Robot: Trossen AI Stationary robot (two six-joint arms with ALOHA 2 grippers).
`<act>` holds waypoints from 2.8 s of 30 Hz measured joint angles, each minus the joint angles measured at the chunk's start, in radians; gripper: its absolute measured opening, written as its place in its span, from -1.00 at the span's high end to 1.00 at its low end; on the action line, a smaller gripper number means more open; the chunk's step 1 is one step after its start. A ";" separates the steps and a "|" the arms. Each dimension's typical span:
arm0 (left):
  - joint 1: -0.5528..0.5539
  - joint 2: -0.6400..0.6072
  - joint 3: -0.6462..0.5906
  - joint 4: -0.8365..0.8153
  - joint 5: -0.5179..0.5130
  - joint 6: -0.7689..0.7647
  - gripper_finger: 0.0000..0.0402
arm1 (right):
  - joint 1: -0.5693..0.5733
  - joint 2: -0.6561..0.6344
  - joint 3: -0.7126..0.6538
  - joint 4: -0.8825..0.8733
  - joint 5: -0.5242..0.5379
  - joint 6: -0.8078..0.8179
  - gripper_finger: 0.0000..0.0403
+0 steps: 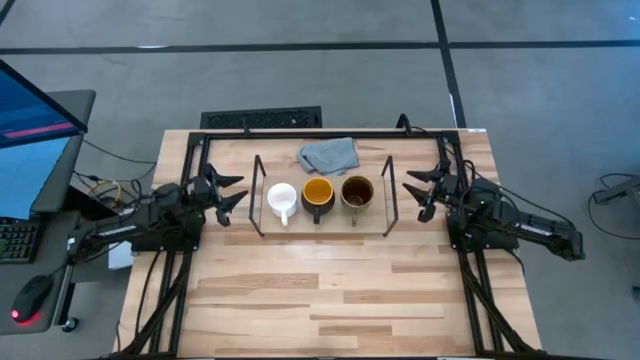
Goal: Stack small to large cups/mugs on shelf
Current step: Return to Home Position
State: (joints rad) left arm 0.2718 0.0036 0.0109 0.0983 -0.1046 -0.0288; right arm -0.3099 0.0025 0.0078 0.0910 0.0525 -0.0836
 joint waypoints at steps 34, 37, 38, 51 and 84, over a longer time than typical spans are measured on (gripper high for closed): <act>0.000 0.056 -0.003 -0.053 0.043 -0.053 -0.07 | 0.001 0.047 -0.001 -0.071 0.000 0.024 -0.04; 0.000 0.056 -0.003 -0.054 0.043 -0.055 -0.07 | 0.002 0.058 -0.001 -0.071 0.000 0.024 -0.04; 0.000 0.056 -0.004 -0.055 0.043 -0.055 -0.07 | 0.002 0.062 -0.001 -0.071 0.000 0.024 -0.04; 0.000 0.056 -0.004 -0.057 0.042 -0.055 -0.07 | 0.002 0.064 -0.002 -0.071 0.000 0.024 -0.04; 0.000 0.056 -0.004 -0.058 0.041 -0.055 -0.07 | 0.002 0.064 -0.002 -0.072 0.000 0.024 -0.04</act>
State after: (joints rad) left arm 0.2716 0.0597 0.0067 0.0399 -0.0635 -0.0837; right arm -0.3080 0.0666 0.0059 0.0193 0.0521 -0.0596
